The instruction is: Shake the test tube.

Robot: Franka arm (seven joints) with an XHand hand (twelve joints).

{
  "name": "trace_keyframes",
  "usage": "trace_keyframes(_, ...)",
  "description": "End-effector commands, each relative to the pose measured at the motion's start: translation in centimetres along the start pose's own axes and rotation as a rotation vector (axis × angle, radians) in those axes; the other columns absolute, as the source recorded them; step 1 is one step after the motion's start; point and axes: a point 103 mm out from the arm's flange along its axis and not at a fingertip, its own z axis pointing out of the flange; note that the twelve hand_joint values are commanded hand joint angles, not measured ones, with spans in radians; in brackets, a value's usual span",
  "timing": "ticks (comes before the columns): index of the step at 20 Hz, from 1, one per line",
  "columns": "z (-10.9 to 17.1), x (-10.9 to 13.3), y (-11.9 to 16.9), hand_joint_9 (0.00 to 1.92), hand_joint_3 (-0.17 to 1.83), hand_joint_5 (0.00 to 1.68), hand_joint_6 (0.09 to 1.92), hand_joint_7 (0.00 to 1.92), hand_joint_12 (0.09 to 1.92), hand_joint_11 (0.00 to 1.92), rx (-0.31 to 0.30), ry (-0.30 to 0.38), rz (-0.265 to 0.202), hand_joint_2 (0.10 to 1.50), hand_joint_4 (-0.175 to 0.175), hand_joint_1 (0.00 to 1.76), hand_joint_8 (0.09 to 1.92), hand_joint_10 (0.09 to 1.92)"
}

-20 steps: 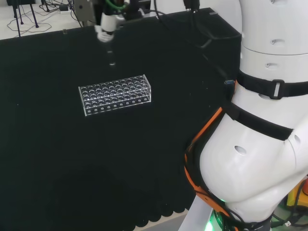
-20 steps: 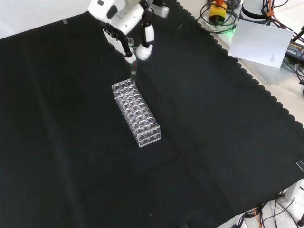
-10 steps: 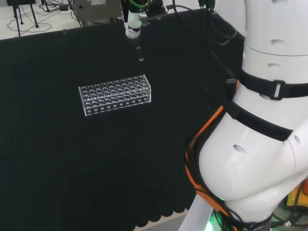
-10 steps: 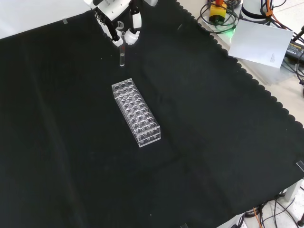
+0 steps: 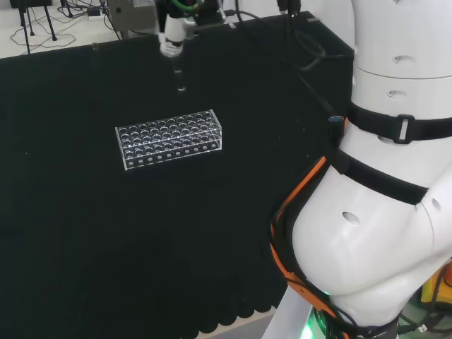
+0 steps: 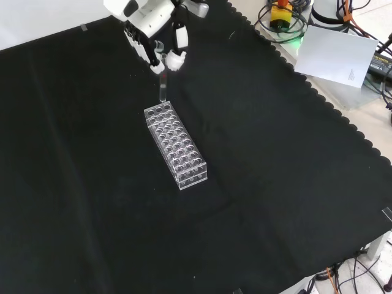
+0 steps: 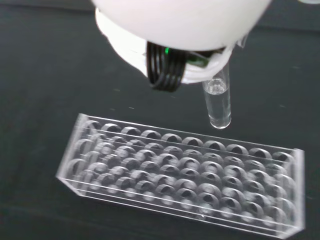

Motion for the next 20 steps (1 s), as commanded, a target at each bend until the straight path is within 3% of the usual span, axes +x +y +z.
trace_keyframes(1, -0.6, 6.3, 1.7, 1.65, 0.68, 1.45, 0.09, 1.46, 0.99, 1.41, -0.015, 0.041, -0.126, 0.60, -0.175, 1.34, 0.59, 0.63)
trace_keyframes(6, -1.8, 10.3, 2.5, 1.65, 0.68, 1.45, 0.09, 1.46, 0.99, 1.41, -0.038, 0.052, -0.207, 0.60, -0.175, 1.34, 0.60, 0.63)
trace_keyframes(9, -2.2, 10.7, 2.8, 1.65, 0.68, 1.45, 0.09, 1.46, 0.99, 1.40, -0.048, 0.052, -0.217, 0.60, -0.175, 1.34, 0.60, 0.63)
trace_keyframes(13, -1.9, 9.1, 2.8, 1.65, 0.68, 1.45, 0.09, 1.46, 0.99, 1.41, -0.036, 0.031, -0.189, 0.60, -0.175, 1.34, 0.59, 0.63)
trace_keyframes(20, -0.3, 3.9, 1.7, 1.65, 0.68, 1.45, 0.09, 1.46, 0.99, 1.40, 0.000, -0.024, -0.096, 0.60, -0.175, 1.34, 0.59, 0.63)
